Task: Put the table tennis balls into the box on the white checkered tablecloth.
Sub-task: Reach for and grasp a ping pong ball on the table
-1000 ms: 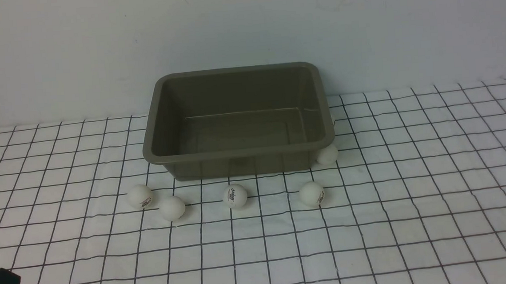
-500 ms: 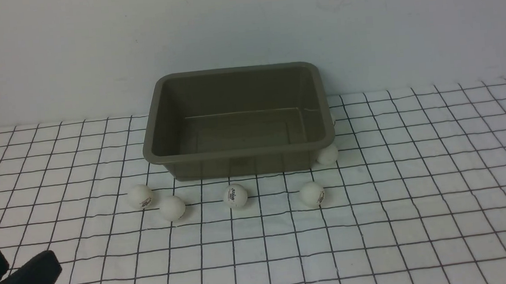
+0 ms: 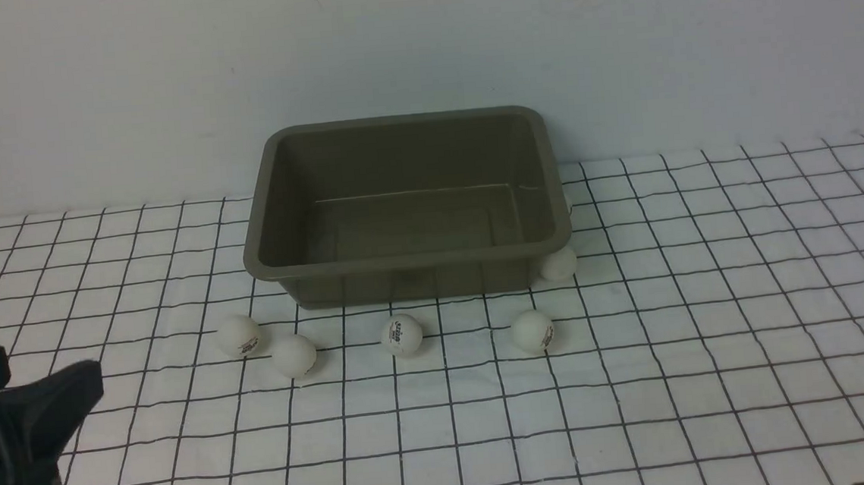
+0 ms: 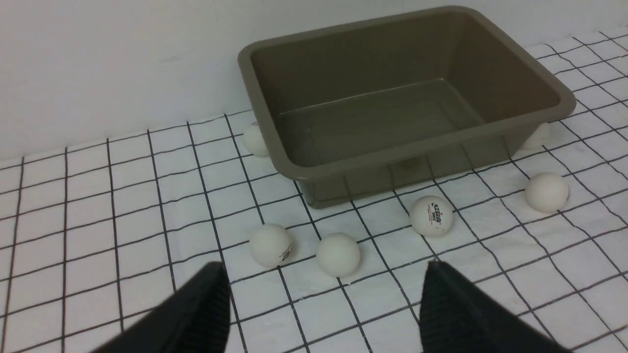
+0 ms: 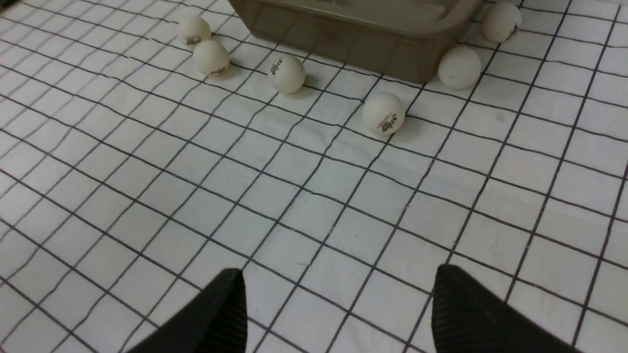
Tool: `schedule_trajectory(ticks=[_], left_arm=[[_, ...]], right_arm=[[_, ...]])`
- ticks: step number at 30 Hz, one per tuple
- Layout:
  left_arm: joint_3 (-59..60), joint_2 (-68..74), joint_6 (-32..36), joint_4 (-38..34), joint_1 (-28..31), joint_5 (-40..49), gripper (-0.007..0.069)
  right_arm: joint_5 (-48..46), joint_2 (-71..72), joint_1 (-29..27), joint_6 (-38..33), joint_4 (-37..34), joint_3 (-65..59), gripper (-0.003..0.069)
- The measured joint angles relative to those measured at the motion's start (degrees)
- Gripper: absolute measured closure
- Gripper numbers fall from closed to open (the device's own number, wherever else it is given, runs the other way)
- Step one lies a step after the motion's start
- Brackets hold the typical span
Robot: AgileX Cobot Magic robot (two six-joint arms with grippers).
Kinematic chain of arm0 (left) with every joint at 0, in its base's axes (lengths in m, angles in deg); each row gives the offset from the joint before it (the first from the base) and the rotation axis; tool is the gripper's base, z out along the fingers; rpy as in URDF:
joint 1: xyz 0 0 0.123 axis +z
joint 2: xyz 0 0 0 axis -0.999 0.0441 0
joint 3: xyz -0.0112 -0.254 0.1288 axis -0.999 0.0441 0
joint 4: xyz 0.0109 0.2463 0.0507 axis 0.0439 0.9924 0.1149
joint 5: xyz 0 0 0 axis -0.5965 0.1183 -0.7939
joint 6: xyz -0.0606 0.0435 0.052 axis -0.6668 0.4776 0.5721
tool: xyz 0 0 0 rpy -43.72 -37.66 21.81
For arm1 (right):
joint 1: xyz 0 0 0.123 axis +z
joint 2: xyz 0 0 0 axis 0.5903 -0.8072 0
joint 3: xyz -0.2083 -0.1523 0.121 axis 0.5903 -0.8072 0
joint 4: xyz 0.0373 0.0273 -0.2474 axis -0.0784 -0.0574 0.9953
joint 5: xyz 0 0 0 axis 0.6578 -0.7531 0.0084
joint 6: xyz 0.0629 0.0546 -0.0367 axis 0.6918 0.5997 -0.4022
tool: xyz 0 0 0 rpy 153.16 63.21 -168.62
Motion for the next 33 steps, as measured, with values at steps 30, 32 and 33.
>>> schedule_trajectory(ticks=[30,32,33], left_arm=[[-0.04,1.06,3.41,-1.70,-0.21,1.04,0.0155],[-0.04,1.06,3.41,-1.70,-0.21,1.20,0.0155],[-0.04,1.06,3.41,-1.70,-0.21,1.27,0.0155]], right_arm=[[17.13,-69.24,19.03,-10.28,-3.99,33.57,0.0200],[16.86,-70.59,19.55,-9.83,-3.77,34.90,0.0200],[16.77,-71.15,19.69,-9.54,-3.64,35.54,0.0200]])
